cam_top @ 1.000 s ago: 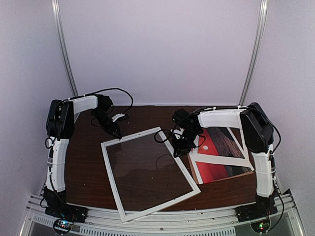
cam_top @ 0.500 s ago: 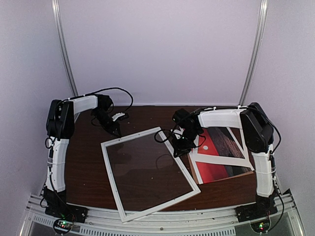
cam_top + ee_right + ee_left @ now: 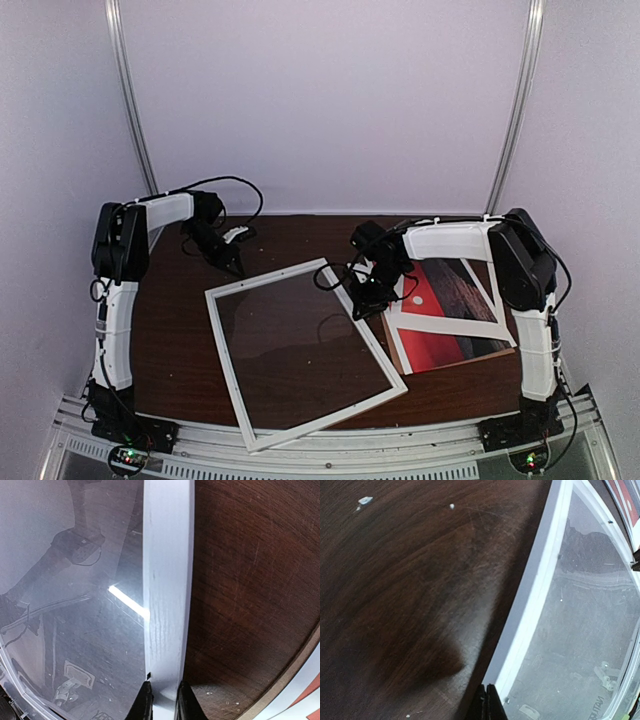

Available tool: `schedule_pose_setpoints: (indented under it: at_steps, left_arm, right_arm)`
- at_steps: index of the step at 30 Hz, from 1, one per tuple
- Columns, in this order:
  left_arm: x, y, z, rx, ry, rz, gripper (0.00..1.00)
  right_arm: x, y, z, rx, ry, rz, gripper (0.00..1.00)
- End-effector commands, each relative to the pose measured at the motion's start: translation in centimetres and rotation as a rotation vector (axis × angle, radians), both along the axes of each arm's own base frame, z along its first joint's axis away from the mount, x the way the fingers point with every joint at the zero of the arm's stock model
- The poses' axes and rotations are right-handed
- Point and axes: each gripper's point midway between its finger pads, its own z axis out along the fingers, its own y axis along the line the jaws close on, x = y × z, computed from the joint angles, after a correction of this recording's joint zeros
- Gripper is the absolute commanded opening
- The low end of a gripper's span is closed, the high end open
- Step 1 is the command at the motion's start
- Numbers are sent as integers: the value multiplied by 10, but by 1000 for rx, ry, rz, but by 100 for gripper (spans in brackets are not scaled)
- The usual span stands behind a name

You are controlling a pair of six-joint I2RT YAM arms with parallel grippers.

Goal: Put the photo into the frame
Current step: Press the glass panel onto the frame body.

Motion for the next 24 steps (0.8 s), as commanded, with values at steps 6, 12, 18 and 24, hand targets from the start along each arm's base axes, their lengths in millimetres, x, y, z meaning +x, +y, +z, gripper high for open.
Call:
schedule_pose_setpoints:
  at_steps: [6, 12, 18, 24]
  left_arm:
    - [15, -11, 30, -133, -24, 56, 26]
    - [13, -26, 24, -131, -23, 31, 52]
    - [4, -38, 3, -92, -2, -16, 59]
    - [-7, -52, -2, -114, 8, -71, 60]
  right_arm:
    - [-2, -2, -40, -24, 31, -22, 9]
    - [-2, -1, -41, -22, 33, -23, 9]
    - [-2, -2, -39, -22, 33, -25, 9]
    - [-2, -2, -40, -24, 36, -28, 9]
